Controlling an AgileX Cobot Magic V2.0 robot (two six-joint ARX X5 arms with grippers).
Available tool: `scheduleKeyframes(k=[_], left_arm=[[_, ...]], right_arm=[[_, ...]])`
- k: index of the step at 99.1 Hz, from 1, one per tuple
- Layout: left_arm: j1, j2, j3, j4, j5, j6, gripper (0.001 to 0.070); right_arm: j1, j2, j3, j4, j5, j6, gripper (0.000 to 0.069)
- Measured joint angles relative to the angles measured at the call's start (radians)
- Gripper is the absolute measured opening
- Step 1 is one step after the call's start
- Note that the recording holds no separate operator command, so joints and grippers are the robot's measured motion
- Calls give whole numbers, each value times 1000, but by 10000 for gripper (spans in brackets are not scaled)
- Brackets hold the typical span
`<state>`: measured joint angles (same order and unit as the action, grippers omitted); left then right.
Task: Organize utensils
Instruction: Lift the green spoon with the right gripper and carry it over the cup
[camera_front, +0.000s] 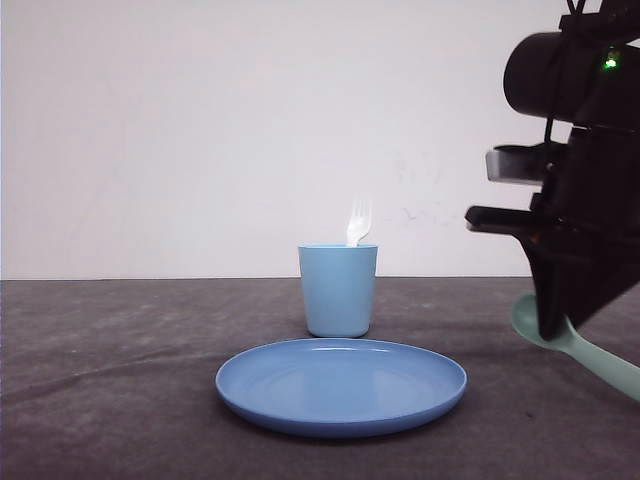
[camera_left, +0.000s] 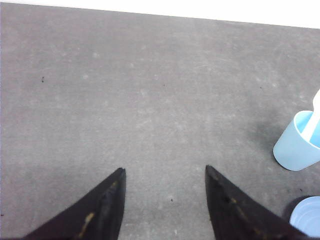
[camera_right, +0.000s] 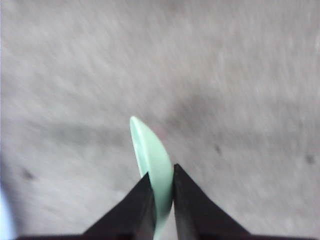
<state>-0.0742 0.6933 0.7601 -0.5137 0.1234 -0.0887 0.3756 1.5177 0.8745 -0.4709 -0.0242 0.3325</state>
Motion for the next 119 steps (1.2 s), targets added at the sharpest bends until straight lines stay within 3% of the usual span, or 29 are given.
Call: scheduleKeyframes(k=[40,61,119], left_arm=[[0,0,0,0,0,0,300],[0,0,0,1,-1,0,300],[0,0,0,1,-1,1,300]], right_arm=[[90,-148,109,171,-6,-92,33],[128,-135,199,233,-11,-153,33],[168,-18,208,687,-91,-278,33]])
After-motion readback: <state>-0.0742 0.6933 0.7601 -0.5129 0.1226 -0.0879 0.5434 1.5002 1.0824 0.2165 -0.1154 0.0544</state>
